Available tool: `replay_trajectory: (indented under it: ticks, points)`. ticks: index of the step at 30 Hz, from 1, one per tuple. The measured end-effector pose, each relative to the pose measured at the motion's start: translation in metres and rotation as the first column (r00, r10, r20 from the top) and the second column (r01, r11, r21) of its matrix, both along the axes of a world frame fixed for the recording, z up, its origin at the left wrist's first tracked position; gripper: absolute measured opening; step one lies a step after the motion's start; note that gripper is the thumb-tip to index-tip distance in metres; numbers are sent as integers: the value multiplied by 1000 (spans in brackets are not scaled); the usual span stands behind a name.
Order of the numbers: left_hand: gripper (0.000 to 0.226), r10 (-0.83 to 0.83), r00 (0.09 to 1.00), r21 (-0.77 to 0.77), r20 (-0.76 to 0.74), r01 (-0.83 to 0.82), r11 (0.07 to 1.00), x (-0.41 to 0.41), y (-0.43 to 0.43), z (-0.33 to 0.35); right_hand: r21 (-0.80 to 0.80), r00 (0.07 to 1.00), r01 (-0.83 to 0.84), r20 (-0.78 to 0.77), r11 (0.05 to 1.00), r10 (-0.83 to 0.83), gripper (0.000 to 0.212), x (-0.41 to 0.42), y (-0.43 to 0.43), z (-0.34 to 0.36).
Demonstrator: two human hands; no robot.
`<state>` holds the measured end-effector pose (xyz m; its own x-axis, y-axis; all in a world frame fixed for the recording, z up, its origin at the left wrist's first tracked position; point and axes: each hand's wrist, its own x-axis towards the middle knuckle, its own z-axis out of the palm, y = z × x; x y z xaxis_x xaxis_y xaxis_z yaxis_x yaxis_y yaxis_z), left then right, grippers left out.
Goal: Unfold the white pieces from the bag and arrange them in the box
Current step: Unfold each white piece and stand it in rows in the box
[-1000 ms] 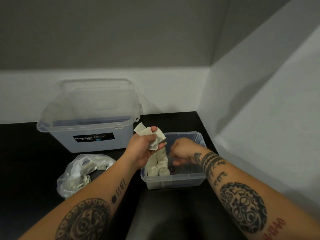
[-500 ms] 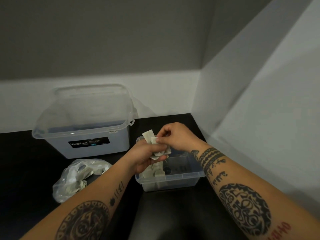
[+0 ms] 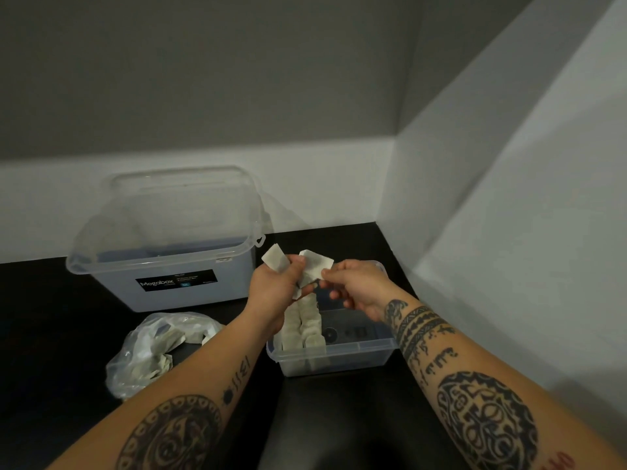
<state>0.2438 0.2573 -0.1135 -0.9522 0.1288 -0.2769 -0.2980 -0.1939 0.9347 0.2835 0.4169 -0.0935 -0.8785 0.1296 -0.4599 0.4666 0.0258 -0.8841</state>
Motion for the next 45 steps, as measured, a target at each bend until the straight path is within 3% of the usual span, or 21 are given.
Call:
replay_trajectory:
  ticks: [3,6,8,10,17,22,26,30,38,45]
  points:
    - [9,-22,995,-148,-94,8,989,-3,0,-3,140,992,-128,16,982,127,23,2,5,0]
    - [5,-144,975,-334,-171,80,939,-1,-2,-4,285,974,-44,-202,957,105,34,-2,8,-2]
    - [7,-237,953,-425,-191,137,895,-1,-2,-6,412,944,-78,-262,908,200,26,-3,8,-2]
    - [9,-273,943,-455,-192,161,876,-1,-1,-7,506,936,-123,-226,854,269,17,-3,7,-5]
    - [5,-175,973,-348,-149,114,931,-4,-3,-8,296,943,-8,-316,955,106,19,-4,5,-18]
    - [6,-216,964,-397,-154,140,907,-6,-7,-9,376,937,-64,-296,924,186,13,-5,4,-19]
    - [5,-79,992,-307,-96,46,951,-11,-9,-7,400,965,-164,-126,902,231,7,-5,6,-25]
    - [8,-21,999,-244,-49,8,970,-12,-8,-7,512,854,-515,241,687,461,11,-2,-2,-31]
    - [11,-25,998,-273,-62,7,962,-10,-9,-5,549,717,-696,513,462,471,29,-8,-21,-53]
    - [13,-26,998,-293,-50,10,956,-10,-9,-6,448,785,-595,502,667,363,26,-14,-29,-58]
